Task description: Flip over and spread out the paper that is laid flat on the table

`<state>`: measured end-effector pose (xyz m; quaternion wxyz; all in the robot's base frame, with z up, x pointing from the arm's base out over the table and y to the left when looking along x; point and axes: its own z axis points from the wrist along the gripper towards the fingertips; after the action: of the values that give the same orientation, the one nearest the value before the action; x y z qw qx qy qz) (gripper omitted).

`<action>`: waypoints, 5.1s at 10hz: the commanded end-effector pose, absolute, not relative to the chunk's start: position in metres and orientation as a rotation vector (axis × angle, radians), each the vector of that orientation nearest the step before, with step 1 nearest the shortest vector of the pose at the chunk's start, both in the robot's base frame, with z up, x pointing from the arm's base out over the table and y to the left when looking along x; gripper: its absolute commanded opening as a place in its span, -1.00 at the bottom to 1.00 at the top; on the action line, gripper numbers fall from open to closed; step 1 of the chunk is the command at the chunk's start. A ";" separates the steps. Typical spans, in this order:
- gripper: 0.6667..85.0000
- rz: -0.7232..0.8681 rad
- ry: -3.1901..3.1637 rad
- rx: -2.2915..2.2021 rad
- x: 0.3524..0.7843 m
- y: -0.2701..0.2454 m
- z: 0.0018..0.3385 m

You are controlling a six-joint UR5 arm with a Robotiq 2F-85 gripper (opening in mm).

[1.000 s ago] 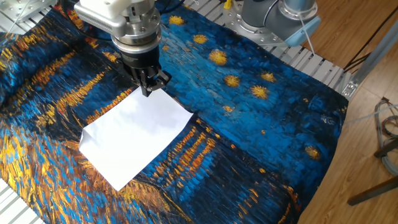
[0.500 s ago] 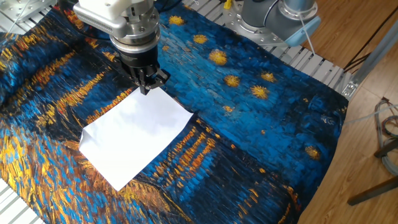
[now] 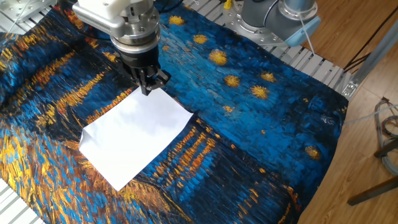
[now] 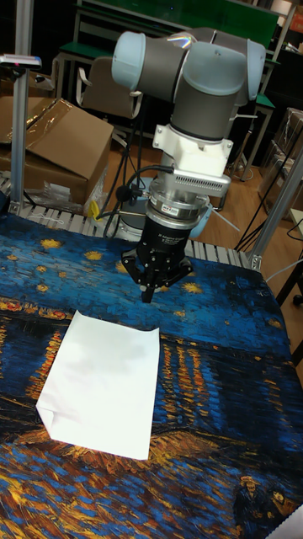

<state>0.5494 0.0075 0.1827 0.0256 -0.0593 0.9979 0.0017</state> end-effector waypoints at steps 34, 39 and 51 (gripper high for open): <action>-0.98 0.024 3.065 -0.420 0.680 -0.100 0.137; -0.59 0.001 3.024 -0.545 0.709 -0.116 0.108; 0.16 0.000 2.942 -0.682 0.723 -0.117 0.063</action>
<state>0.7202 -0.1190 0.0745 0.0469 -0.2247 0.9733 -0.0033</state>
